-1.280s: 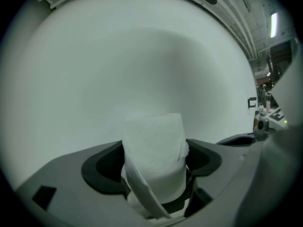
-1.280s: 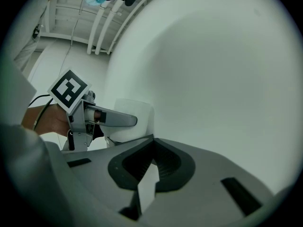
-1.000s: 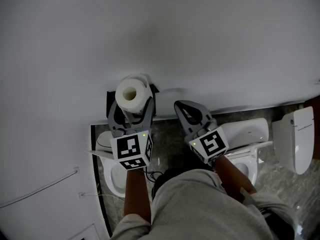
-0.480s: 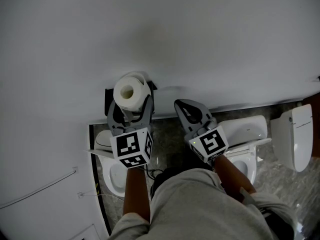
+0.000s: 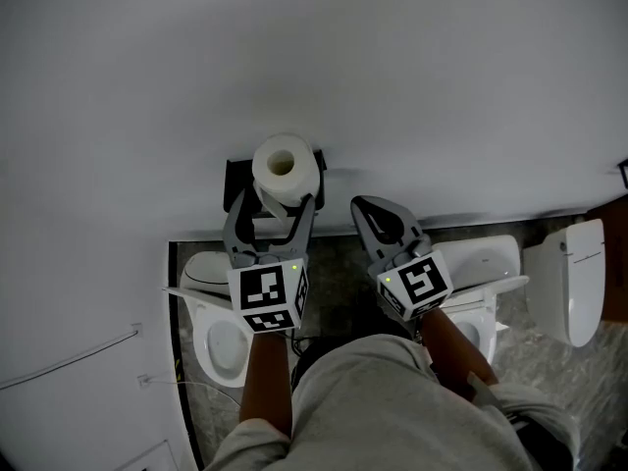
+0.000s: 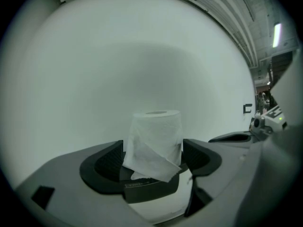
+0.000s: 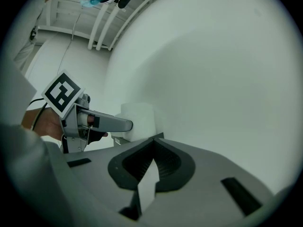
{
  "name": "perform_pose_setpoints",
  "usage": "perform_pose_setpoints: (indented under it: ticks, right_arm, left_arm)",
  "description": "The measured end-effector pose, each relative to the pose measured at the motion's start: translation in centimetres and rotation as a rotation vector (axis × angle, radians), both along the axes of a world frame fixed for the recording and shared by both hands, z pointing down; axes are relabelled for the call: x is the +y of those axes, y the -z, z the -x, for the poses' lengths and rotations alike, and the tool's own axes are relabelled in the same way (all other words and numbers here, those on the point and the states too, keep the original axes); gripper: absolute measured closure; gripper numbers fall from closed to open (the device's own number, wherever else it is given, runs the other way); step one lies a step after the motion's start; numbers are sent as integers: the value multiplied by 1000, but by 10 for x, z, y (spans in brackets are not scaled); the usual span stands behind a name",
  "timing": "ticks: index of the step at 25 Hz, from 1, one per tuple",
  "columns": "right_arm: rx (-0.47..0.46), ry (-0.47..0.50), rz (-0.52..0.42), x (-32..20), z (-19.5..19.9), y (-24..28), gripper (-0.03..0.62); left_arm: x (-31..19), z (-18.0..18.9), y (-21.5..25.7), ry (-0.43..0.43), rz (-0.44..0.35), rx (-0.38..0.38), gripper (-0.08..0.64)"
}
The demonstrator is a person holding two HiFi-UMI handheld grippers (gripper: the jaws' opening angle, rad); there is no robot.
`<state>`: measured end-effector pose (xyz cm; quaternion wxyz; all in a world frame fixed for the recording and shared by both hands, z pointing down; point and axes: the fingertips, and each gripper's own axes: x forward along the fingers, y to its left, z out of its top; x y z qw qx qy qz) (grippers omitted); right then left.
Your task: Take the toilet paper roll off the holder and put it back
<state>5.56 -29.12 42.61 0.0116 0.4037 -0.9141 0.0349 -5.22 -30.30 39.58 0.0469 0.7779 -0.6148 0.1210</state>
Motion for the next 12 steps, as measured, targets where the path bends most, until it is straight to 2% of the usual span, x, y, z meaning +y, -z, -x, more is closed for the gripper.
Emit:
perform_pose_setpoints:
  ticks: [8, 12]
  right_arm:
    - [9, -3, -18, 23, 25, 13, 588]
    - [18, -10, -33, 36, 39, 21, 588]
  left_arm:
    - [31, 23, 8, -16, -41, 44, 171]
    - [45, 31, 11, -51, -53, 56, 172]
